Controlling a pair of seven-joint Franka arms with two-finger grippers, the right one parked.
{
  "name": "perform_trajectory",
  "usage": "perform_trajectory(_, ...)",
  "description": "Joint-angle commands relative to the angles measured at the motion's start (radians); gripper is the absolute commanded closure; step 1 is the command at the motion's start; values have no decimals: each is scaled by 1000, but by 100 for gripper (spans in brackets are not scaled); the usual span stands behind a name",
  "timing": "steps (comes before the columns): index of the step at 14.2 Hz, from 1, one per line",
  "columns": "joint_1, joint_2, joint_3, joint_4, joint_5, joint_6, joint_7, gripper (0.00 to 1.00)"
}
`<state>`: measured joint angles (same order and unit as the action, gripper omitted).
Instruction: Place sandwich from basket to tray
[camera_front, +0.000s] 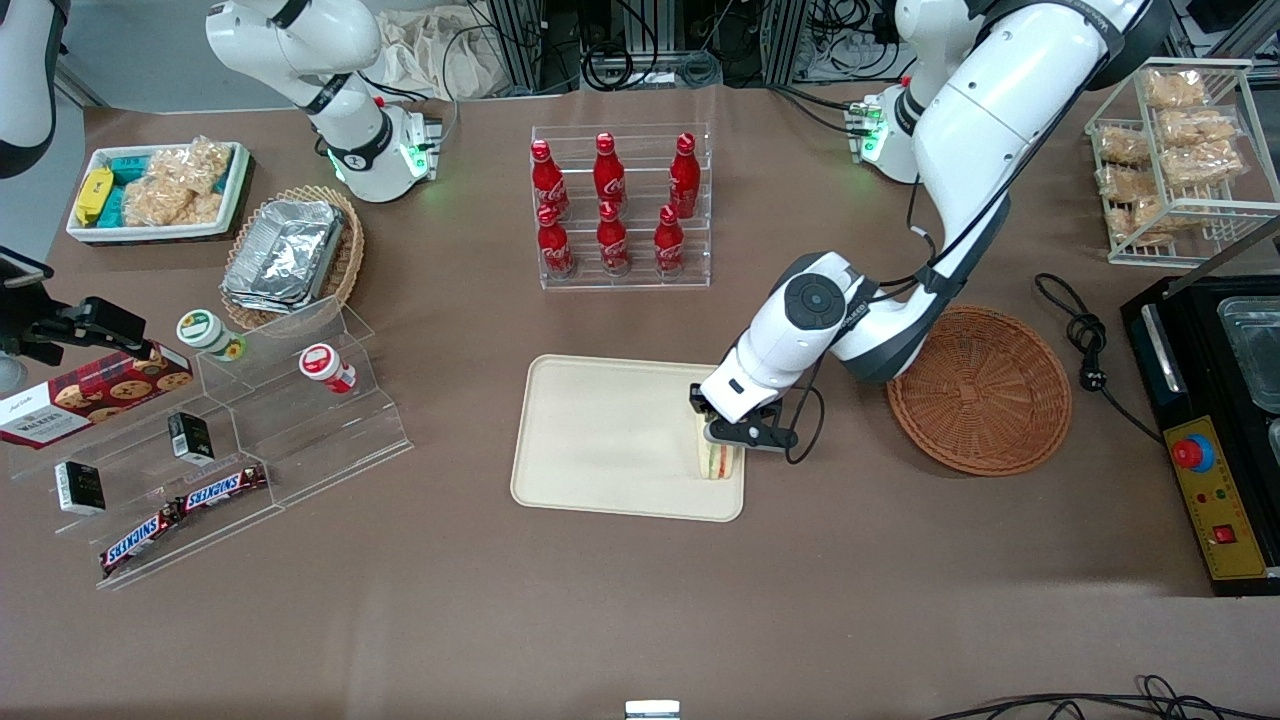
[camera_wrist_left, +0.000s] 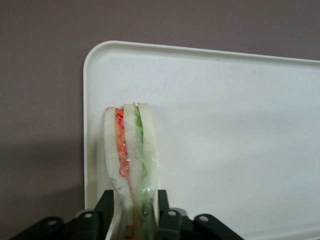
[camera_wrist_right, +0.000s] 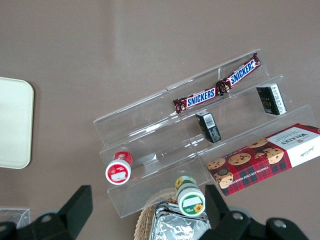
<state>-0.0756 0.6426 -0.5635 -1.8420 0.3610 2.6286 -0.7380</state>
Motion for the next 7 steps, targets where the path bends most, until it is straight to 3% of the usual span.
perform_trajectory(1,-12,2,7,23,49,-1,-57,1)
perform_trajectory(5,32,-128,5,17,38,-41,-168,1)
perform_trajectory(7,68,-199,1,24,29,-152,-167,1)
